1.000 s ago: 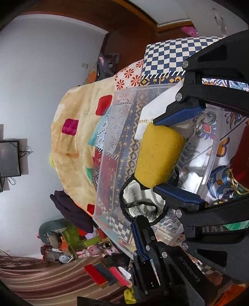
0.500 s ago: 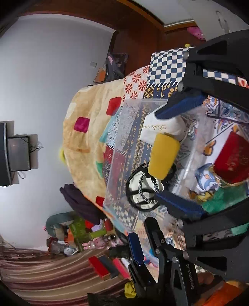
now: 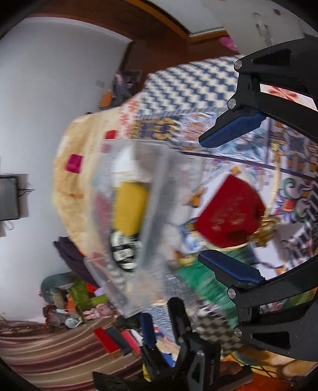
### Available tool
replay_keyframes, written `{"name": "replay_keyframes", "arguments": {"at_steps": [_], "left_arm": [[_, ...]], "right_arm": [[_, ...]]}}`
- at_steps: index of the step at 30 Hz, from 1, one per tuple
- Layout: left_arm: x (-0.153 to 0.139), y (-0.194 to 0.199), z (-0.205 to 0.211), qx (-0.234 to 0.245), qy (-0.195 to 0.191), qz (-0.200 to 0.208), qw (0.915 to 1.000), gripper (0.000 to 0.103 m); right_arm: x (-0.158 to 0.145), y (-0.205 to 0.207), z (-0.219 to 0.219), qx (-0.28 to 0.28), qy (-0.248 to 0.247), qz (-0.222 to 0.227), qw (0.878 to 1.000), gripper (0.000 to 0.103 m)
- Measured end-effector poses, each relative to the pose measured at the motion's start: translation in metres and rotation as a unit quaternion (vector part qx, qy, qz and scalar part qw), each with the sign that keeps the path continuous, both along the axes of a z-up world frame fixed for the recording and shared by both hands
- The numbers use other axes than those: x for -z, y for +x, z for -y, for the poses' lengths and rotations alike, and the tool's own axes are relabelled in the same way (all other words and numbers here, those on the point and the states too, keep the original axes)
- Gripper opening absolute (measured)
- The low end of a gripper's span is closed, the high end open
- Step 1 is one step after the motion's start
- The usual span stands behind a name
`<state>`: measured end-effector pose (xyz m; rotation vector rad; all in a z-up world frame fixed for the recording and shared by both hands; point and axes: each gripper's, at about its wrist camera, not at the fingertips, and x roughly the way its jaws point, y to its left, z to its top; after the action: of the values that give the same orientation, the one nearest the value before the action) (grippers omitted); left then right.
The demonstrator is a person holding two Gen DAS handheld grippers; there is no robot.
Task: Organize soft objects
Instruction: 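Grasp the silver glove with the left tool while the right tool grasps the red pouch, then place the silver glove and red pouch into the box, opening both tools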
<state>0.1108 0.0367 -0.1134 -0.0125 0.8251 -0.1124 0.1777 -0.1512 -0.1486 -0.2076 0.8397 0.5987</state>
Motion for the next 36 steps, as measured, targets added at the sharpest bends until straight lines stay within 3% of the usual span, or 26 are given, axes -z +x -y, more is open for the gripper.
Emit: {"name": "replay_keyframes", "arguments": {"at_steps": [6,9,11,22,29,36], "left_arm": [[0.024,0.008,-0.003,-0.016,-0.021,-0.036,0.999,0.086],[0.027,0.01,-0.007,-0.026,-0.036,-0.038,0.9983,0.086],[0.028,0.011,-0.009,-0.028,-0.042,-0.038,0.998,0.081],[0.029,0.007,-0.006,-0.02,-0.042,-0.027,0.9986,0.051],[0.022,-0.002,-0.007,-0.022,-0.029,-0.008,0.9993,0.039],[0.001,-0.026,-0.009,-0.02,-0.026,0.019,0.9993,0.036]], "right_arm": [[0.021,0.004,0.0,-0.004,0.004,-0.048,0.999,0.083],[0.022,0.006,0.003,-0.003,0.01,-0.059,0.998,0.071],[0.026,0.009,0.004,0.0,0.011,-0.07,0.998,0.055],[0.026,0.003,0.02,0.009,0.02,-0.058,0.998,0.026],[0.016,0.0,0.024,0.007,0.03,-0.037,0.999,0.022],[-0.014,-0.009,0.035,0.008,0.058,-0.003,0.998,0.022]]}}
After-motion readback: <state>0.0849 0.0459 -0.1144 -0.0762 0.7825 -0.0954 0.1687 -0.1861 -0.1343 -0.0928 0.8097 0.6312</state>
